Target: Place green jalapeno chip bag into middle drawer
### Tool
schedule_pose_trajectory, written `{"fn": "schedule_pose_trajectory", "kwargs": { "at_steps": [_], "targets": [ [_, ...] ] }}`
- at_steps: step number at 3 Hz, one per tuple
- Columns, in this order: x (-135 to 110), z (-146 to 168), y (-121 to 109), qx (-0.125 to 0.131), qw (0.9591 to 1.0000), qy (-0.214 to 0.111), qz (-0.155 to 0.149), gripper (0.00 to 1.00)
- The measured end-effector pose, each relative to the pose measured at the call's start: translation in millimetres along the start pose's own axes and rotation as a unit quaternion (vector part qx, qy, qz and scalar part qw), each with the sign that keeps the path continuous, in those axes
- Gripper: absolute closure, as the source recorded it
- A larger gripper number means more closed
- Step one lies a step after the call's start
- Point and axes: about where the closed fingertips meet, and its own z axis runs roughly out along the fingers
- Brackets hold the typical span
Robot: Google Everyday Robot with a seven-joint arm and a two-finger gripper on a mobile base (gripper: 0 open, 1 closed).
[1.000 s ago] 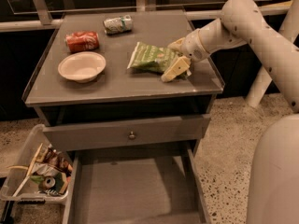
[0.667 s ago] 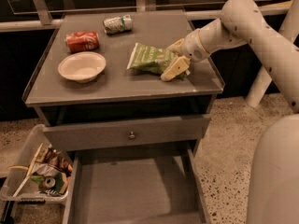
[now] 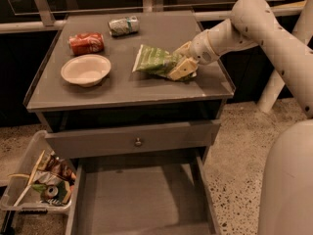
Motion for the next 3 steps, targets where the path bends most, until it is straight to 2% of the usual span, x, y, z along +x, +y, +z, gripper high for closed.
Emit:
{"fn": "schedule_pose_trajectory", "kwargs": {
  "at_steps": [1, 2, 3],
  "targets": [
    [5.0, -2.3, 5.0, 0.002, 1.0, 0.003, 0.002, 1.0],
    [2.3, -4.8, 4.4, 0.003, 1.0, 0.003, 0.002, 1.0],
    [-13.6, -50.0, 13.6, 0.055, 0.9982, -0.006, -0.021, 1.0]
  ]
}}
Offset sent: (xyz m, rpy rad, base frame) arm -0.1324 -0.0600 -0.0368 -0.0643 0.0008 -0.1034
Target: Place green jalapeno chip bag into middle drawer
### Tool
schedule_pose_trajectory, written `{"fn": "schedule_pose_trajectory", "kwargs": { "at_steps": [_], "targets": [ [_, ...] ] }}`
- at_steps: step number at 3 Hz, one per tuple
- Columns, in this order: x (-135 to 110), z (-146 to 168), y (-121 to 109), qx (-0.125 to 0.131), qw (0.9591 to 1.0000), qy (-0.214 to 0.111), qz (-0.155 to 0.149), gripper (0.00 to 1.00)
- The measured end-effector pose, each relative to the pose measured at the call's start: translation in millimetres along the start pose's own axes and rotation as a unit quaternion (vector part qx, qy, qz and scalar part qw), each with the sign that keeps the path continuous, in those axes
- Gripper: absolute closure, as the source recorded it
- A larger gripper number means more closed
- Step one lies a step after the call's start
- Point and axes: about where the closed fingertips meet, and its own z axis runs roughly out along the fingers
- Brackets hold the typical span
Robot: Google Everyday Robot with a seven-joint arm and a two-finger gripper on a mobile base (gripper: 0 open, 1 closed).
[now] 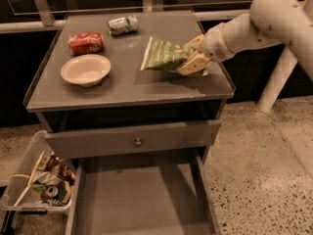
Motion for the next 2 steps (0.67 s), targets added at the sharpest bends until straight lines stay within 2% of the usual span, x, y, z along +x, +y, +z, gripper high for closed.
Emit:
{"fn": "schedule_pose_trajectory", "kwargs": {
  "at_steps": [1, 2],
  "targets": [
    [-24.3, -75.4, 25.8, 0.084, 0.9964, -0.01, -0.003, 1.0],
    [-43.4, -119.1, 75.5, 0.131, 0.9912, -0.017, -0.01, 1.0]
  ]
}}
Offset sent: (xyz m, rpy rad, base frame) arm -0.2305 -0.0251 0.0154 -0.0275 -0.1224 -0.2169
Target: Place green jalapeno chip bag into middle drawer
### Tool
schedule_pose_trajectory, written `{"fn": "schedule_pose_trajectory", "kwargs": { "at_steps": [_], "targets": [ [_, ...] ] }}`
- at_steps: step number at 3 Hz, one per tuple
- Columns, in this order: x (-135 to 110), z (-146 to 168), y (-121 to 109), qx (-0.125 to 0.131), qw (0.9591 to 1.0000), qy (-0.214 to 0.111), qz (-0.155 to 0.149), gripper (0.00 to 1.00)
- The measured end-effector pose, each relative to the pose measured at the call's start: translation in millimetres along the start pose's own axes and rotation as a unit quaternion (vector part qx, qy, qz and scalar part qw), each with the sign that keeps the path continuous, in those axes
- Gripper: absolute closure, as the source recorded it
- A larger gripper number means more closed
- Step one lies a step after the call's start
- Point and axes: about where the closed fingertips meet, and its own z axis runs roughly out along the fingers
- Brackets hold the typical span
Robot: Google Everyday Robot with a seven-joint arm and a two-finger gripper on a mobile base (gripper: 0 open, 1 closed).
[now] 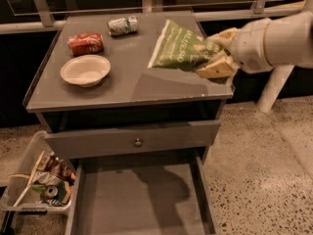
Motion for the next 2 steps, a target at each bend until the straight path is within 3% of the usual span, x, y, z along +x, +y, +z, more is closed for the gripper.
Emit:
{"fn": "schedule_pose_trajectory", "kwargs": {
  "at_steps": [1, 2],
  "targets": [
    [13.6, -19.8, 58.8, 0.003, 0.9998, 0.019, 0.004, 1.0],
    [46.8, -13.9, 124.1, -0.011, 0.9991, 0.031, 0.027, 1.0]
  ]
}}
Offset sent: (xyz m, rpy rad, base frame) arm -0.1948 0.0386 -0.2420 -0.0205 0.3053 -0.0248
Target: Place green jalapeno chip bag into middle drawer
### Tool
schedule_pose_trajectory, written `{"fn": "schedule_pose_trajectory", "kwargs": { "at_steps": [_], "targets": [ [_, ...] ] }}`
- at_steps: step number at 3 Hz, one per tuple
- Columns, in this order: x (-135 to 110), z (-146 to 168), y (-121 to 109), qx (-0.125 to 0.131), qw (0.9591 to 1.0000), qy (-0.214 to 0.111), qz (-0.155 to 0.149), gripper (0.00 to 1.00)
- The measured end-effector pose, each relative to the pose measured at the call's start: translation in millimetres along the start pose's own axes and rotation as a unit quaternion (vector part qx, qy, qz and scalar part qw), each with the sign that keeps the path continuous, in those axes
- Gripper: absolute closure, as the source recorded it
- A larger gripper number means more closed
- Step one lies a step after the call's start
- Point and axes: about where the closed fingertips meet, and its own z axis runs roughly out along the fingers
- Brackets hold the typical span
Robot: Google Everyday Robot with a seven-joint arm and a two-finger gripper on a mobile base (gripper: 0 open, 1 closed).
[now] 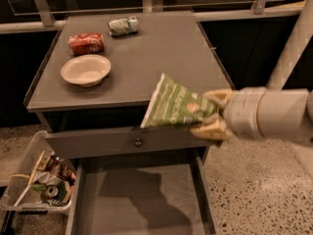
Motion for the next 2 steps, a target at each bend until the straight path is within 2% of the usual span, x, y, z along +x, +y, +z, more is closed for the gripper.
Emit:
{"fn": "schedule_pose_trajectory", "kwargs": {
  "at_steps": [1, 2],
  "targets": [
    [71.8, 36.2, 55.8, -0.02, 0.9982, 0.022, 0.052, 1.0],
    [94.8, 46.5, 84.9, -0.037, 0.9966, 0.038, 0.063, 1.0]
  ]
}}
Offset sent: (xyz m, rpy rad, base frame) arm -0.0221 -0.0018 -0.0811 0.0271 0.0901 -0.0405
